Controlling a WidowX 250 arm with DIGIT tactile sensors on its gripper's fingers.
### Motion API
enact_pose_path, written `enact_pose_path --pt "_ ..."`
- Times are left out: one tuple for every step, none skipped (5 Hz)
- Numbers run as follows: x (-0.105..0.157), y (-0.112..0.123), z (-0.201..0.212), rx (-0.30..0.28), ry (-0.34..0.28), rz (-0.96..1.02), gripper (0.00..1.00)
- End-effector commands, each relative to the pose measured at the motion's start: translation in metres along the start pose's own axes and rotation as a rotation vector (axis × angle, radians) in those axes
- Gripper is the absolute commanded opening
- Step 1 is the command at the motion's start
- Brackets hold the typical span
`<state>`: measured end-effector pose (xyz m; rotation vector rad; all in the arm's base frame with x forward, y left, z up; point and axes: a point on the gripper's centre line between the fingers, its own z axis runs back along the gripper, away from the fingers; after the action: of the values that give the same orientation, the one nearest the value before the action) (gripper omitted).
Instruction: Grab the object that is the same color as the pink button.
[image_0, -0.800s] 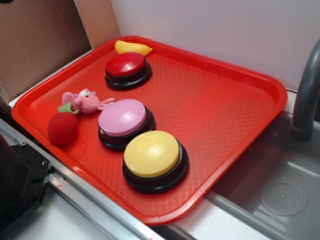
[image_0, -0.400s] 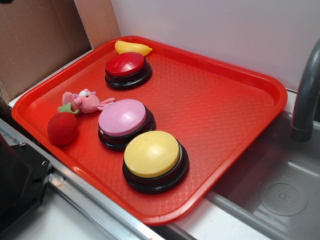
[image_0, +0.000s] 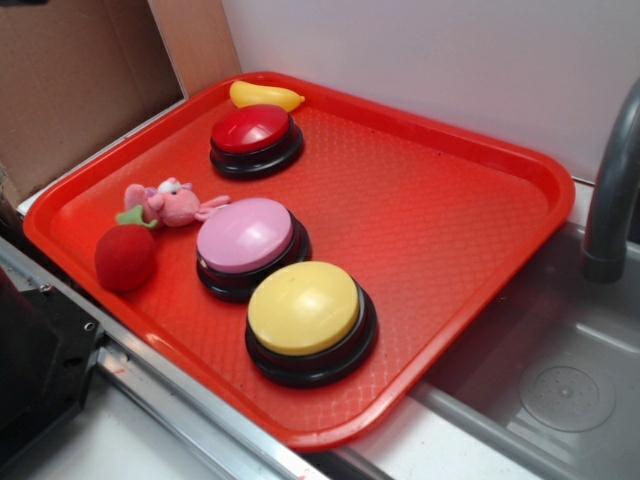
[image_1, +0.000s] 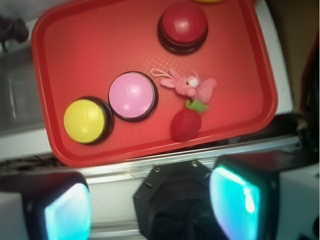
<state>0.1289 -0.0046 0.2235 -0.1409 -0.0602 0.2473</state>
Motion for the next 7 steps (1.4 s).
enact_pose_path --pt "0.031 0.040 -0.030 -0.114 -0.128 0.359 1.00" --pt "0.049 0.071 -0.061 -0.133 -0.139 0.484 1.00" --pt "0.059 0.090 -0.081 -0.149 -0.168 0.573 1.00" --pt "0.069 0.110 -0.108 -0.130 -0.190 0.668 1.00" --pt "0.064 0.108 -0.130 -0.133 -0.165 0.665 1.00" --pt "0.058 0.114 -0.151 -0.106 -0.178 0.742 1.00" --pt "0.054 0.111 -0.166 -0.062 -0.199 0.789 1.00"
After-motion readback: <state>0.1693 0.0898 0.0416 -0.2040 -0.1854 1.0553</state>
